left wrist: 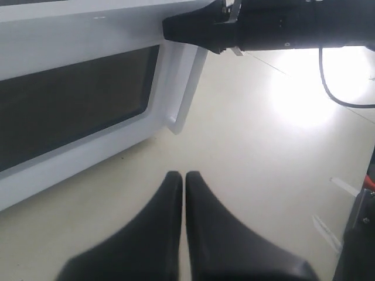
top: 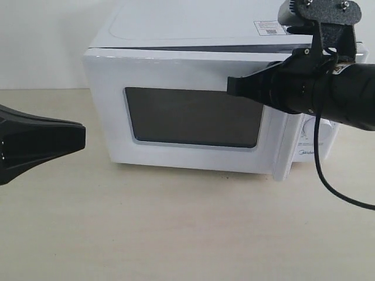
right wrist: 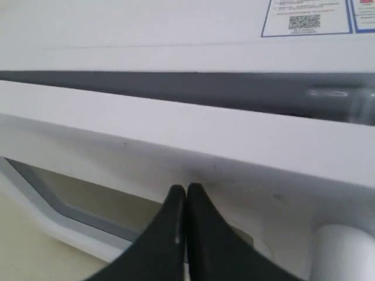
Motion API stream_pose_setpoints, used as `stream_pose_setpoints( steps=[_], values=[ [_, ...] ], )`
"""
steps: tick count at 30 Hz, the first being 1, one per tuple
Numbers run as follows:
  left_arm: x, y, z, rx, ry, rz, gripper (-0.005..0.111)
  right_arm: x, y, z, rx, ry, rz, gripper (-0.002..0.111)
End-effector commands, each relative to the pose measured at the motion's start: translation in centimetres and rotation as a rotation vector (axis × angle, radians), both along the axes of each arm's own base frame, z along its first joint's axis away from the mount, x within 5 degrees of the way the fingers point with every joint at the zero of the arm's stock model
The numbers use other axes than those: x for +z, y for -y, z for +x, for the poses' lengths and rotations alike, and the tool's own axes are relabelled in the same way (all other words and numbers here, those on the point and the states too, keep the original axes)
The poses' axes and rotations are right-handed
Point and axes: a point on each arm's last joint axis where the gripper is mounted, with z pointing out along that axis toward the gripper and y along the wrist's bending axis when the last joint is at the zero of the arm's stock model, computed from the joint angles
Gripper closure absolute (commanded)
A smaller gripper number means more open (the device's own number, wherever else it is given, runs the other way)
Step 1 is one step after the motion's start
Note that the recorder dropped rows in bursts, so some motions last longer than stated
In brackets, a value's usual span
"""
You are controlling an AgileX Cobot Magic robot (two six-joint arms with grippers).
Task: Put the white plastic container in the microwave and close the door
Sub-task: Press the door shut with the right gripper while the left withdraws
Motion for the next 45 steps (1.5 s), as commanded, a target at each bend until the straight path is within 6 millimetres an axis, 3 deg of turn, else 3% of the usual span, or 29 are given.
stream_pose_setpoints(
  steps=[1,10,26,35,45],
  values=[
    [-0.1,0.1,-0.3,-0.022,-0.009,0.003,0.102,0.2,0.1,0.3,-0.019,0.027,-0.005,0.109],
    [-0.2,0.2,-0.7,-0.058,-0.016,0.013,0.102,-1.6,0.0,1.3,-0.056,-0.011,-0.013,0.109],
    [-0.3,0.1,-0.7,-0.066,-0.009,0.038,0.102,0.8,-0.3,2.4,-0.073,0.071,0.0,0.109],
    [-0.3,0.1,-0.7,-0.066,-0.009,0.038,0.102,0.3,2.3,3.3,-0.135,0.008,-0.001,0.109],
    [-0.3,-0.1,-0.3,-0.014,0.012,0.041,0.102,0.5,1.7,2.5,-0.053,-0.042,-0.012,0.109]
  ],
)
